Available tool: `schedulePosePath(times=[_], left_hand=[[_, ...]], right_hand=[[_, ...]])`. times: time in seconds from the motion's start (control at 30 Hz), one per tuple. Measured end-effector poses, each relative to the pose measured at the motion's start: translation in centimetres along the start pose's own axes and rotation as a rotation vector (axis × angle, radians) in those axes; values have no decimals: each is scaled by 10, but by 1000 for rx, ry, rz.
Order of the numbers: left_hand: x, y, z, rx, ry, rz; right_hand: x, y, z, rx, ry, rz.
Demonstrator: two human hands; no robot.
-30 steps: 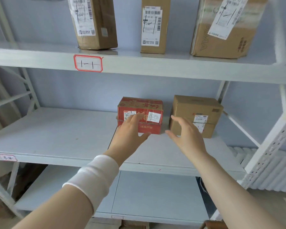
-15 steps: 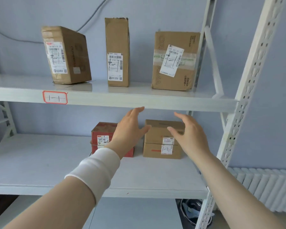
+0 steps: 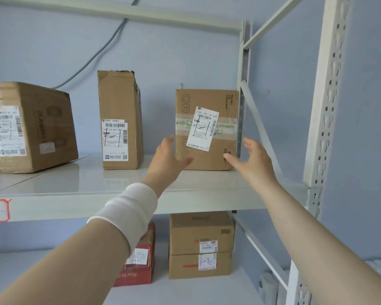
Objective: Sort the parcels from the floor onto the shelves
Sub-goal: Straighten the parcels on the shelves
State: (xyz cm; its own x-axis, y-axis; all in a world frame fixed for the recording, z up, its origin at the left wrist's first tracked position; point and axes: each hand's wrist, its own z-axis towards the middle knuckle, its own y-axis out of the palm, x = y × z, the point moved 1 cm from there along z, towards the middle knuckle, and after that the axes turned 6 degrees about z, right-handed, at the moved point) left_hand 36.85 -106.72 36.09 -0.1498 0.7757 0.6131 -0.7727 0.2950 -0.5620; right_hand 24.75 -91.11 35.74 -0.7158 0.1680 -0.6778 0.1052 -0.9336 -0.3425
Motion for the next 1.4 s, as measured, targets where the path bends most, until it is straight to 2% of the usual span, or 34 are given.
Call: schedulePosePath(times=[0.27, 0.43, 0.53, 0.63, 0.7, 0.87, 1.4], left_hand=[[-13, 32, 92, -58, -209, -88], [-28, 44, 141, -93, -336, 2], [-41, 46, 158, -228, -369, 41], [-52, 52, 171, -384, -350, -99], [-55, 56, 180, -406, -337, -148], [-62, 63, 206, -417, -344, -183], [-94, 74, 248, -475, -323, -220]], right_hand=[[55, 20, 98, -108, 204, 57], [86, 34, 154, -243, 292, 52], [100, 46, 176, -352, 397, 126], [110, 56, 191, -487, 484, 251], [113, 60, 197, -548, 470, 303], [124, 74, 213, -539, 452, 401], [143, 107, 245, -513, 495, 411]])
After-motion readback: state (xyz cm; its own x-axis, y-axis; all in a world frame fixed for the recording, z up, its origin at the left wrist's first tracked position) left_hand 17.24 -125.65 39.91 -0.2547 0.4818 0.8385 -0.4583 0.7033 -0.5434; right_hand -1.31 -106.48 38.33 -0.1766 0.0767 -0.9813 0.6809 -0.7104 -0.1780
